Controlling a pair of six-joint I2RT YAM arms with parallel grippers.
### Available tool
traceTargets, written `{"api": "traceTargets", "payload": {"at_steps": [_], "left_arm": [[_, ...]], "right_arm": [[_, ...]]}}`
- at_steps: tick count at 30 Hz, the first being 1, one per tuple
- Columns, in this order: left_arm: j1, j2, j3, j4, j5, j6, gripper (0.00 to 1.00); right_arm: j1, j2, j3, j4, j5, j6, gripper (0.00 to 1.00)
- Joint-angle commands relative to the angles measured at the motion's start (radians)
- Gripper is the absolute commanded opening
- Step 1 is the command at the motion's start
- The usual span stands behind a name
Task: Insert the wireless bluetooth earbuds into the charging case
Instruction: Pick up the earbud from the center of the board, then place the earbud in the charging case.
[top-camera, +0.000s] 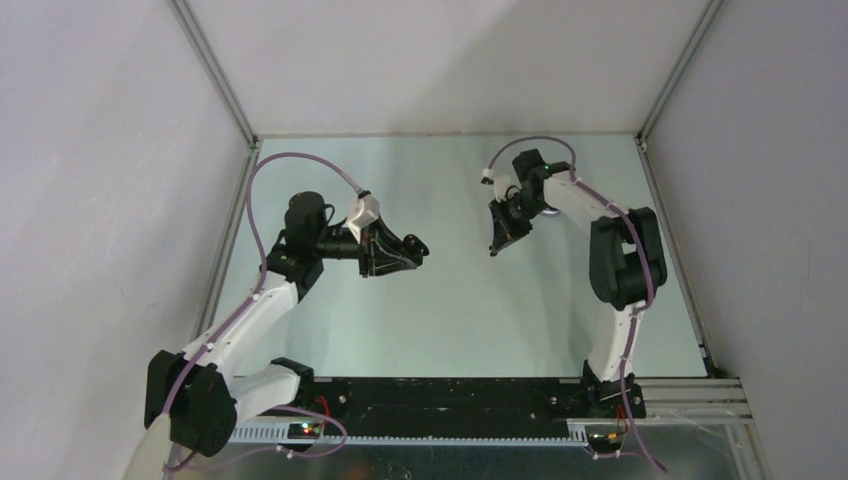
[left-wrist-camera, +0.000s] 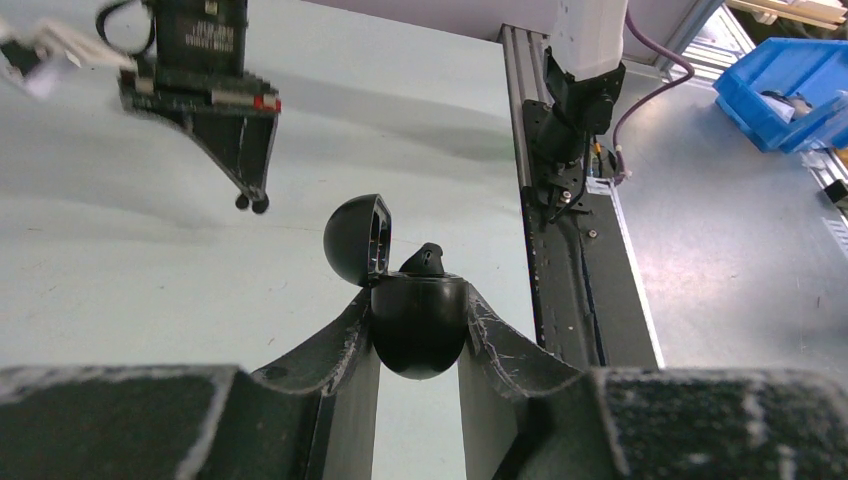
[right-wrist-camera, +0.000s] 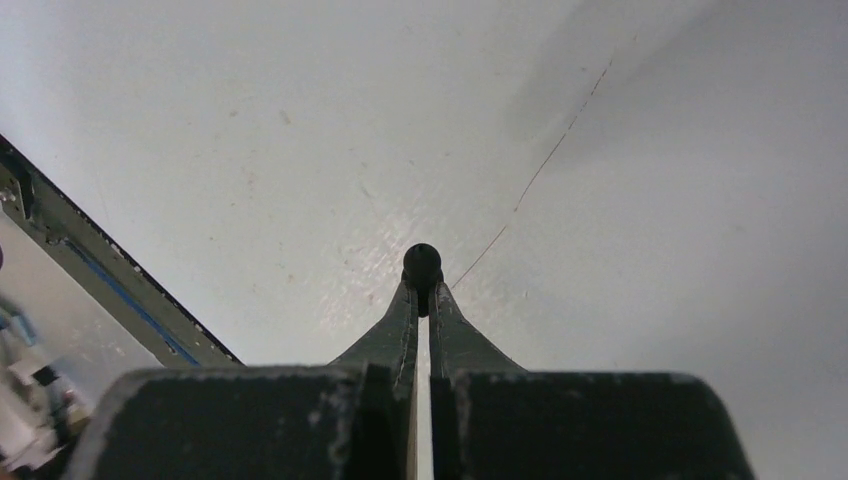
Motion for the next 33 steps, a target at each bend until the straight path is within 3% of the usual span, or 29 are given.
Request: {"api": "traceTargets", "payload": {"at_steps": [1, 7, 14, 21, 33], "left_arm": [[-0.006, -0.006, 0.039, 0.013, 0.012, 0.020, 0.00], [-0.008, 0.008, 0.042, 0.023, 0.034, 0.009, 0.00], [-0.021, 0.013, 0.039, 0.028, 0.079, 0.006, 0.00], [-0.028, 0.009, 0.028, 0.088, 0.107, -0.045, 0.00], [-0.036, 0.004, 0.039, 0.048, 0.161, -0.014, 0.00]], "right_arm": [[0.007, -0.232, 0.061, -0.033, 0.032, -0.099, 0.00], [0.071, -0.474, 0.172, -0.096, 0.026, -0.215, 0.00], [0.270, -0.634, 0.236, -0.085, 0.068, -0.293, 0.00], [0.432, -0.635, 0.230, -0.019, 0.070, -0.269, 0.00], [0.601, -0.518, 0.308, -0.069, 0.091, -0.235, 0.00]]}}
